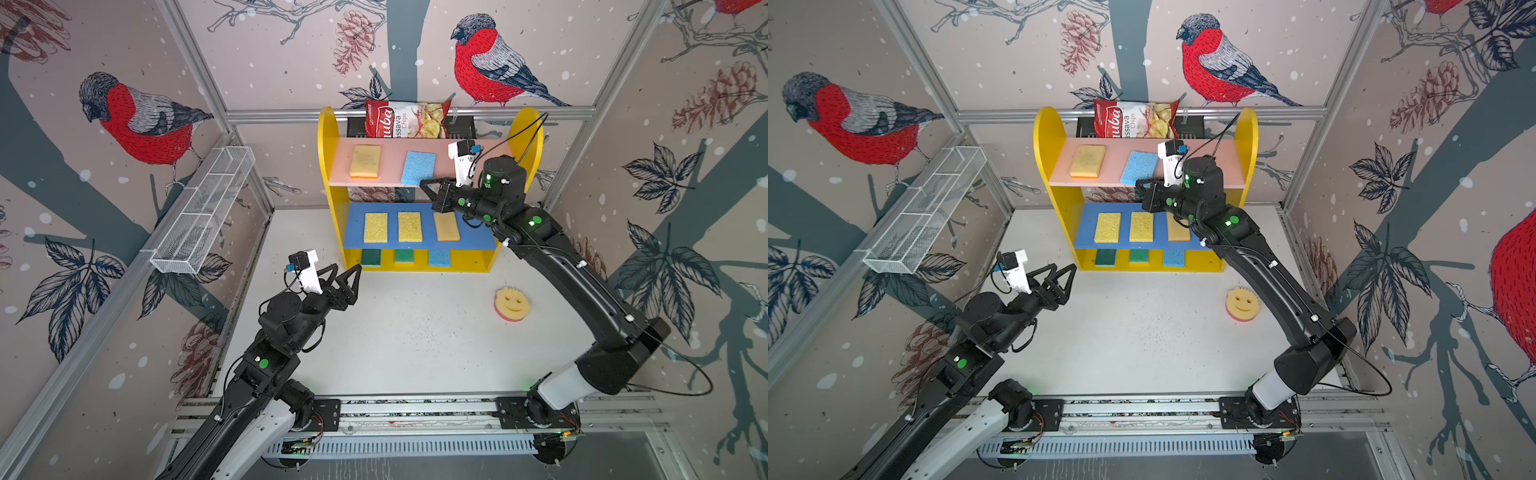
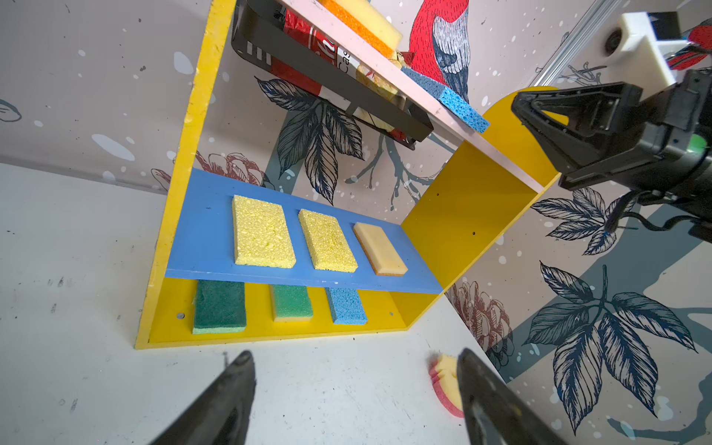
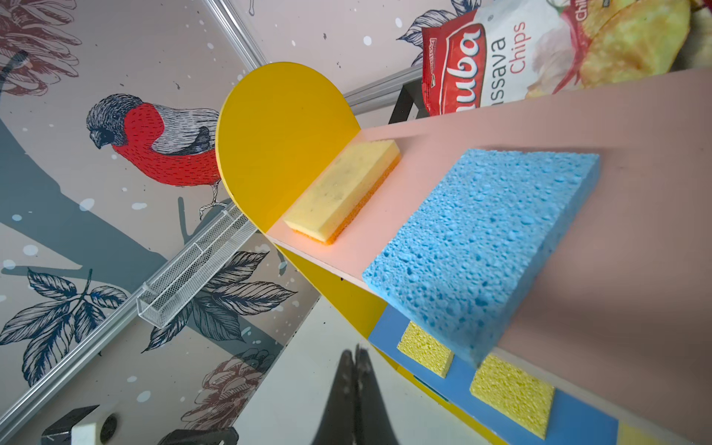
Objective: Arrange cleaning sponges on a shelf
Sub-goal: Move the cleaning sponge to the shelf.
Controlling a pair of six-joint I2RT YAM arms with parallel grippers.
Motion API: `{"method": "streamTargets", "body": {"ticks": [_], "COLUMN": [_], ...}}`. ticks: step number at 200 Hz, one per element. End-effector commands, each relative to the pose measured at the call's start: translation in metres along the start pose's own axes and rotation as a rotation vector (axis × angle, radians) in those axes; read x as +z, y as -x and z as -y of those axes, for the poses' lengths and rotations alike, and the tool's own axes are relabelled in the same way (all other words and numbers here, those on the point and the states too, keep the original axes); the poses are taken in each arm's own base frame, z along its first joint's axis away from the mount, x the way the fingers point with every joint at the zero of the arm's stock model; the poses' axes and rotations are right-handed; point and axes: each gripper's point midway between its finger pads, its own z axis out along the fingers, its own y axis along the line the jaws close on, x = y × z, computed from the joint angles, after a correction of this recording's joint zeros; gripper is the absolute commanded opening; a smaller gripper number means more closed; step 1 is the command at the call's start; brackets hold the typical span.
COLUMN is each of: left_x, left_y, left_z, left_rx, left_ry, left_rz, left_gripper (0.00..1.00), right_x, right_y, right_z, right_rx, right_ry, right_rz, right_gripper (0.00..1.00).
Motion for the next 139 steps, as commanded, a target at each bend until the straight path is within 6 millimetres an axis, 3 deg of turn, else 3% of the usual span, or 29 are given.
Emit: {"method": "streamTargets", "body": {"ticks": [1, 139], "left_x": [-0.002, 0.003], "left_y": [0.004, 0.002], "left_z": [0.002, 0.0], "left_rx": [-0.012, -0.009], "left_ry": [-0.01, -0.002], "left_rz": [0.018, 0.01], "left_gripper": [0.81, 0.81], "right_x": [0.004, 0.018], "right_y": [0.003, 0.01], "right_z": [0.001, 0.027], "right_rx": [0.034, 0.077], "right_ry": [0.022, 0.021], "right_rz": [-0.001, -0.003], "right_gripper": [0.0, 0.0]}}
